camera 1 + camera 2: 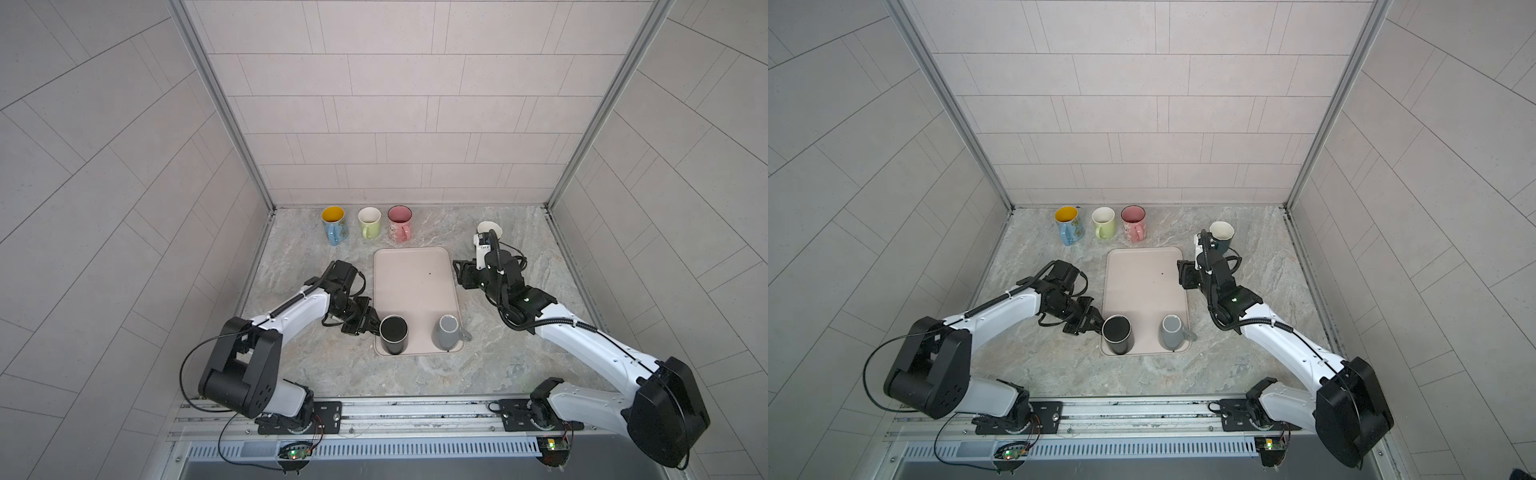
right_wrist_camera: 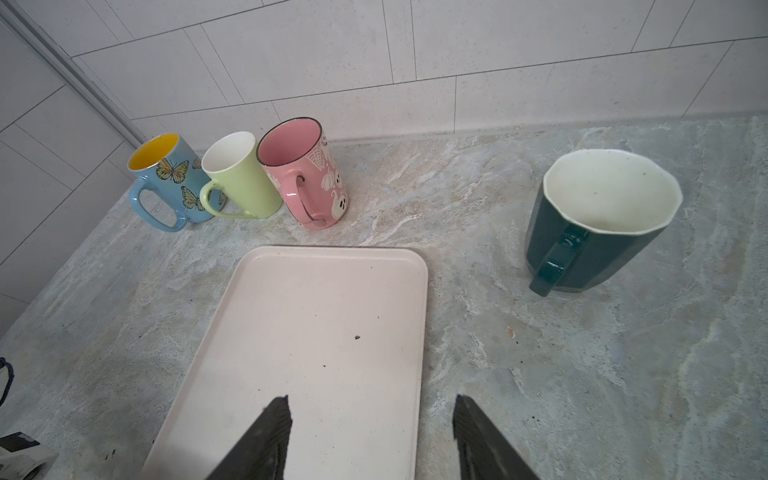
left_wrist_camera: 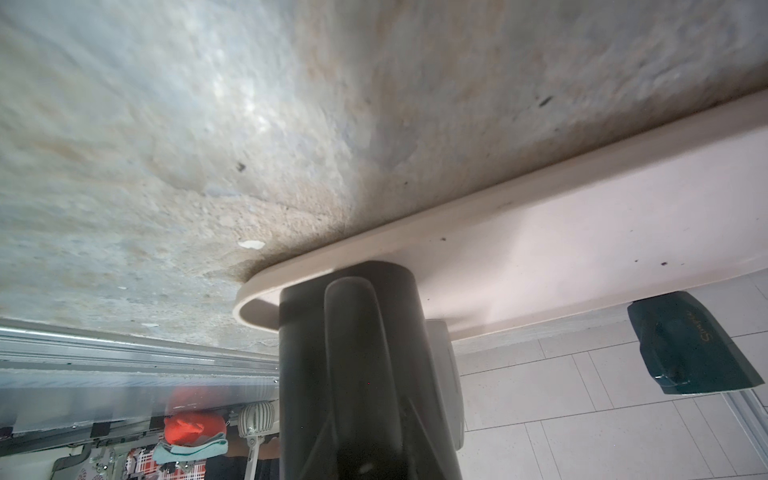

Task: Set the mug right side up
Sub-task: 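Lower the left gripper onto the upside-down black mug and grasp it, then lift the black mug with the left gripper and rotate it upright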

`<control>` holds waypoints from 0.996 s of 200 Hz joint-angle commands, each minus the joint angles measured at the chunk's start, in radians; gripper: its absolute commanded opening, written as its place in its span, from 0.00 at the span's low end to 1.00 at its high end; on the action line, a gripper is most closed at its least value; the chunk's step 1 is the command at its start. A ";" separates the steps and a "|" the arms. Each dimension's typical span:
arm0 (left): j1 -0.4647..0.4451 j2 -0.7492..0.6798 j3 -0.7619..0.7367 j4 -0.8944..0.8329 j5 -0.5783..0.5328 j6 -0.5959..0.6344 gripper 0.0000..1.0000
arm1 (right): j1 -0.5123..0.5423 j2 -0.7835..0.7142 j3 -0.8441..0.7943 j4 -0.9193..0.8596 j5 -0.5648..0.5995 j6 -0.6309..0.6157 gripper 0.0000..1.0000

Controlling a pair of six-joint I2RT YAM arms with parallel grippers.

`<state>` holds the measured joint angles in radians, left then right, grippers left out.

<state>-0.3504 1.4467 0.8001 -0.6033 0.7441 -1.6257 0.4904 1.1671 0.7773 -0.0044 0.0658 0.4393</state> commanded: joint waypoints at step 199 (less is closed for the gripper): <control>-0.005 0.002 0.347 0.308 -0.056 0.742 0.00 | -0.015 -0.057 0.069 -0.106 0.019 -0.057 0.58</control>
<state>-0.3538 1.5372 1.1599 -0.4770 0.6487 -1.0309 0.4770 1.1362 0.7918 -0.0654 0.0975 0.4061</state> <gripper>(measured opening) 0.195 0.598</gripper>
